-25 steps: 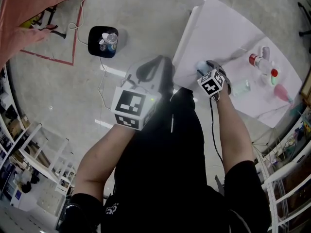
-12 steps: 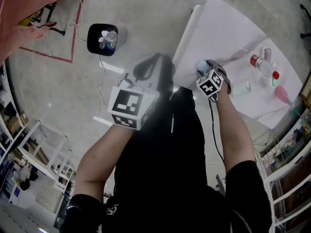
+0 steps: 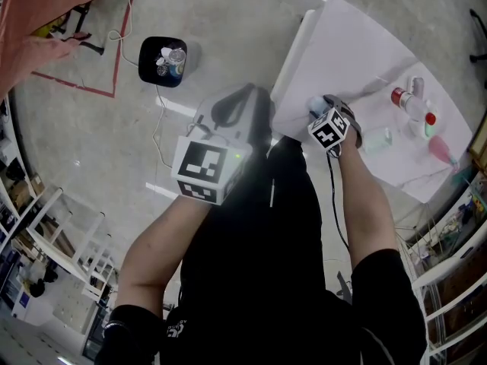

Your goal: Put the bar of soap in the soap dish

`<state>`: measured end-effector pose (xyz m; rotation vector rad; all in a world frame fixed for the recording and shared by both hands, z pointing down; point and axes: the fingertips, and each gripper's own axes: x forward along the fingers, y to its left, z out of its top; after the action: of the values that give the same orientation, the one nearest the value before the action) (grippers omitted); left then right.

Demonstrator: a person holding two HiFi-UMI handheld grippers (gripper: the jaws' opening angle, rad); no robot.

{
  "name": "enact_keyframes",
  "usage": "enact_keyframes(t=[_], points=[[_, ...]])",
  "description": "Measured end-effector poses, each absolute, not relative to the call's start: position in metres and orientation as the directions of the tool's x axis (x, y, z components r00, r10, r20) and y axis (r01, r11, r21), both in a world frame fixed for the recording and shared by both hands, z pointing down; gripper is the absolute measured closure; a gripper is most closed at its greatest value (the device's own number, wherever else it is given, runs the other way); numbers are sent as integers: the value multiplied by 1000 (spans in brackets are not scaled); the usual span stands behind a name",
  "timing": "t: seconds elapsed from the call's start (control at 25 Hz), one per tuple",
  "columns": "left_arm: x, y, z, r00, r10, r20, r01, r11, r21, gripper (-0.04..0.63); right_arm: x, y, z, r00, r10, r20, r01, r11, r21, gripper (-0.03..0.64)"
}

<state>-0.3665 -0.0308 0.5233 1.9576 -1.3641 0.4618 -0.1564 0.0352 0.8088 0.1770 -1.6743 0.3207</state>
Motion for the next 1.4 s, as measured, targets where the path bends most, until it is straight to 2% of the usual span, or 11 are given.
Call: enact_keyframes(t=[0.4,0.96,1.4], points=[[-377,-36,502,374,-687,623,-923,-206,326,588,-150,24,796,-163,123,979,-499,846,-189,328],[-377,-45,515,386,-668,636,-918,-214,333,586,-140,-7,802,-169,53,984,-625,766,-149,330],[-352,-62,476,445,-678,585,-893,-292,341,588,-141,-11,739,-227,2,974,-688,708,-162,330]])
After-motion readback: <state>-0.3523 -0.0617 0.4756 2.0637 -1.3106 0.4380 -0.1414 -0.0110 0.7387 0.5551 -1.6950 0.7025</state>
